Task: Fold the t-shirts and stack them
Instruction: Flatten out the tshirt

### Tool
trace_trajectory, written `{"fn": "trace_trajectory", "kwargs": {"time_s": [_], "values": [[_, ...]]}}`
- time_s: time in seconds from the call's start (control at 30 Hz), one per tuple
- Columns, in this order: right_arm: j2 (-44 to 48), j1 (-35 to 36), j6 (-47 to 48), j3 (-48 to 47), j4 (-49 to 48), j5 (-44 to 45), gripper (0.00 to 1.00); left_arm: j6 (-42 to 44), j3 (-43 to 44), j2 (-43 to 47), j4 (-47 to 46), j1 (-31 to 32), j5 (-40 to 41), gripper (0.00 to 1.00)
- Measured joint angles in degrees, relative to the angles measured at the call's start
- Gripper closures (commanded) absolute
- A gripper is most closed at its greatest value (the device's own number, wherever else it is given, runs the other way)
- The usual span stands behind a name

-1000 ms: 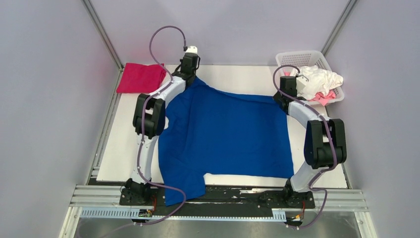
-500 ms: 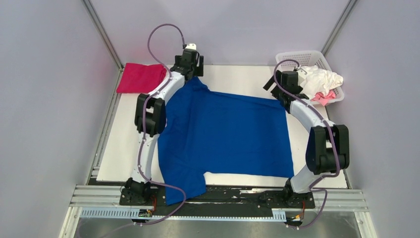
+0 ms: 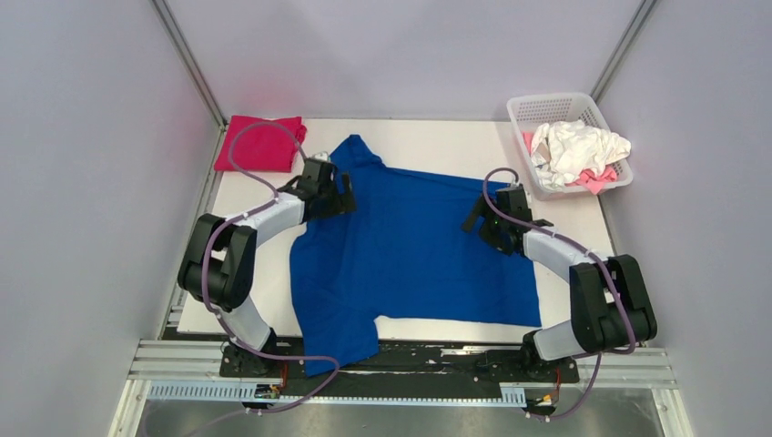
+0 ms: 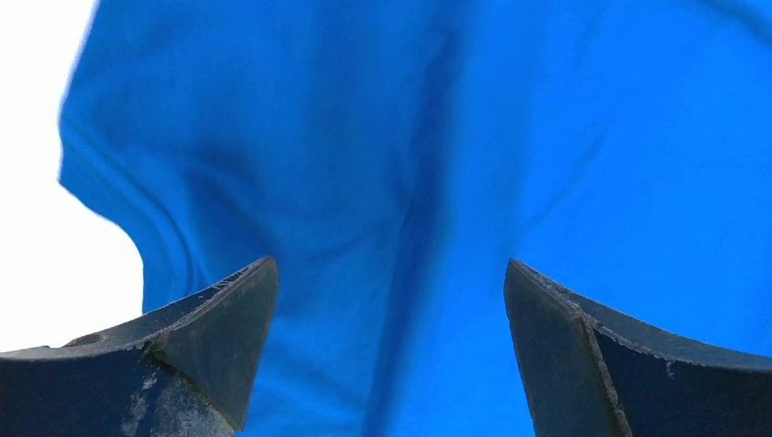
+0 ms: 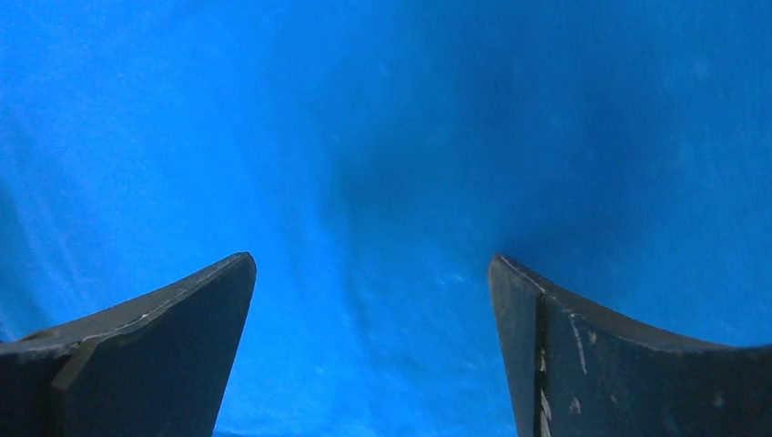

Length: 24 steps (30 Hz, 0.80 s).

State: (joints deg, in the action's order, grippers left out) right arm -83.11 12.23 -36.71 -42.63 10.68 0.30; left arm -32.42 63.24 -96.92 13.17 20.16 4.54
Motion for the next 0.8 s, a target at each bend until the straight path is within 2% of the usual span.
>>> {"fn": "trace_trajectory", "kwargs": {"time_s": [0.13,0.23,0.4,0.57,0.8], "values": [[2.0,0.0,-1.5,4.3,-0.2,-0.7,0.0,-1.7,-9.1,0.1,-2.6,0.0,0.1,0.0],[4.6,0.0,-3.1,7.2,-0.6,-0.7,0.0,-3.7,-10.8,1.9,-4.2,0.1,0.7,0.0],[8.8,0.0,-6.3,10.8,-0.6,0.7,0.0,-7.7,-16.2,6.1,-4.5,-0.1,7.7,0.0],[13.6,0.0,-7.3,14.5,-0.6,-0.5,0.0,-9.5,-19.4,10.4,0.8,-0.3,11.3,0.0],[18.3,0.4,-6.8,16.0,3.2,-1.9,0.0,-9.7,-19.7,15.7,5.7,-0.4,11.6,0.0]]}}
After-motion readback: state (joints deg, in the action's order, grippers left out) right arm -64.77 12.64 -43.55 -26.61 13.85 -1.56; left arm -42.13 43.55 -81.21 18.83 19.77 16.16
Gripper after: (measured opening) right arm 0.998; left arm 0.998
